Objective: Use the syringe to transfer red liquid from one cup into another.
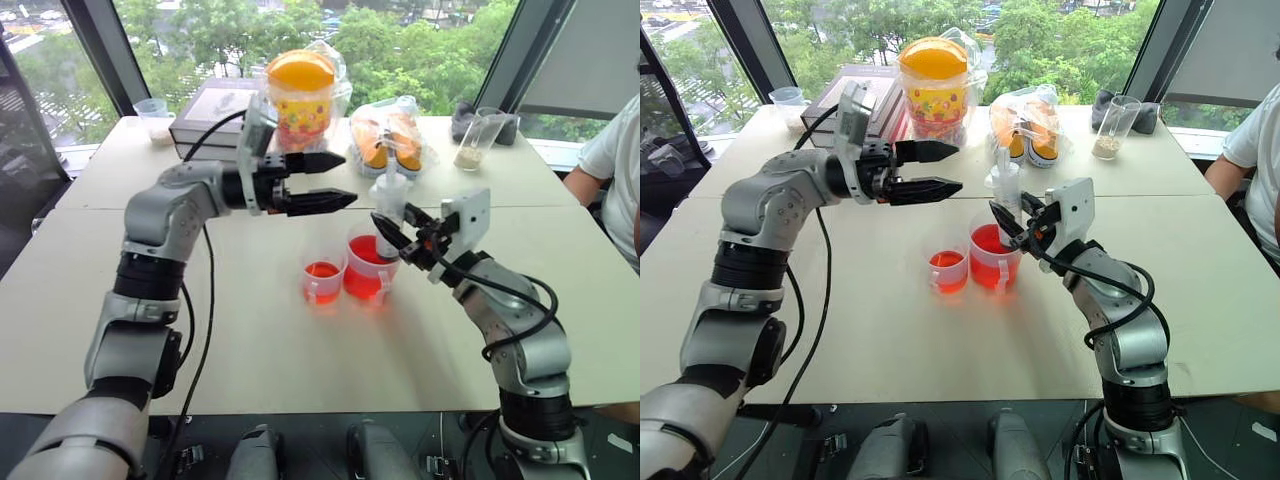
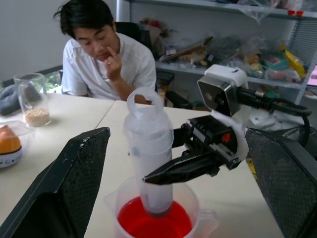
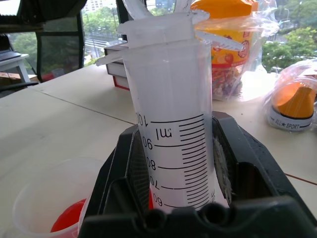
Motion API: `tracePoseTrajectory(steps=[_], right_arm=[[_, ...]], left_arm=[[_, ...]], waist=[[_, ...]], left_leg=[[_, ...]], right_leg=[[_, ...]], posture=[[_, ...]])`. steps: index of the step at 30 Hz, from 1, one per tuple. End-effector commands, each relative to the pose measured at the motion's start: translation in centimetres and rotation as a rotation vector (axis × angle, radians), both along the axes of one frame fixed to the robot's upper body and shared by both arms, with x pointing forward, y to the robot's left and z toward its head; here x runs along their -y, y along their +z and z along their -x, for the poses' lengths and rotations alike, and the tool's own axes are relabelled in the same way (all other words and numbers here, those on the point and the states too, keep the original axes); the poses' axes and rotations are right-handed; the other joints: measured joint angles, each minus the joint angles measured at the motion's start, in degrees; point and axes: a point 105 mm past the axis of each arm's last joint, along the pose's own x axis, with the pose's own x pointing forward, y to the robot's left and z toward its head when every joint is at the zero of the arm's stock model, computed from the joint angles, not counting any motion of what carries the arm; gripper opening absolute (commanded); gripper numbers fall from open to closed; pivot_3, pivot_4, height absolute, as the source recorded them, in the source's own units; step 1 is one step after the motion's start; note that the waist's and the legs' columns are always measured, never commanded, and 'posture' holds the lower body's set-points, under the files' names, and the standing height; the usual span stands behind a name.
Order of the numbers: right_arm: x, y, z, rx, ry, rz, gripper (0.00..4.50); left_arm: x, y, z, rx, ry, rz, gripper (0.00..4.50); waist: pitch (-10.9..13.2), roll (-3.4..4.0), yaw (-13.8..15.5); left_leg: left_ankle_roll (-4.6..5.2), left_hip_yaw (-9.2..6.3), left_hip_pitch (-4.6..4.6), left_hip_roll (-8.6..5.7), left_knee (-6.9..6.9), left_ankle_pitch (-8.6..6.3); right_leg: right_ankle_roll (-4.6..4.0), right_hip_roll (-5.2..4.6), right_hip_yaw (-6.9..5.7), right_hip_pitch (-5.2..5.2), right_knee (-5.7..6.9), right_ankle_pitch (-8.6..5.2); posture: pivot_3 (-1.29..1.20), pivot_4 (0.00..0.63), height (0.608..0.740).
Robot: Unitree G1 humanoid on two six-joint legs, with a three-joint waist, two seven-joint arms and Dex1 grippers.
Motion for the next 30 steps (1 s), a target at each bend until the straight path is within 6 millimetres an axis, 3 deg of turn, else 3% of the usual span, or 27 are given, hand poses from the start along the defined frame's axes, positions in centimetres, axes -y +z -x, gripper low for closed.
tracePoseTrajectory(steps=[1,13,16,23,24,30], right_arm=[[-0.5,0.7,0.5,0.056,0.007,-0.02,1.38],[-1.1,0.9,0.8,0.055,0.011,-0.05,1.38],[-1.3,1.1,0.8,0.056,0.012,-0.057,1.38],[-1.7,0.8,1.1,0.032,0.037,-0.052,1.38],[-1.8,0.6,1.1,0.021,0.044,-0.053,1.38],[-2.1,-1.3,1.5,-0.078,0.085,-0.043,1.38]], left_arm=[[1.1,0.8,0.4,0.058,-0.038,-0.01,4.5],[4.1,-0.1,0.2,0.038,-0.112,-0.04,4.5],[4.7,-0.3,0.6,0.018,-0.142,-0.032,3.69],[5.2,0.3,0.3,0.017,-0.132,-0.005,0.24],[5.1,0.5,0.2,0.018,-0.13,-0.003,0.04],[4.4,2.0,-0.3,0.05,-0.1,0.019,0.04]], waist=[[0.0,0.0,0.1],[0.0,0.0,0.1],[0.0,0.0,0.2],[0.0,0.0,0.1],[0.0,0.0,0.2],[0.0,-0.01,0.2]], left_leg=[[0.0,0.0,0.0,0.0,0.0,0.0],[0.0,-0.03,-0.01,0.0,-0.01,0.0],[0.0,-0.05,-0.02,0.0,-0.01,0.0],[0.0,-0.07,-0.02,0.0,0.0,0.0],[0.0,-0.06,-0.02,0.0,0.0,0.0],[0.0,-0.06,-0.03,0.0,0.0,0.0]], right_leg=[[0.0,0.0,0.0,0.0,0.0,0.0],[0.0,0.03,0.0,0.0,-0.02,0.0],[0.0,0.03,0.0,0.0,-0.02,0.0],[0.0,0.04,0.0,0.0,-0.02,0.0],[0.0,0.03,0.0,0.0,-0.02,0.0],[0.0,0.02,0.0,0.0,-0.03,0.0]], posture=[[0.0,0.15,0.74],[0.0,0.15,0.74],[0.0,0.15,0.74],[0.0,0.15,0.74],[0.0,0.15,0.74],[0.0,0.15,0.74]])
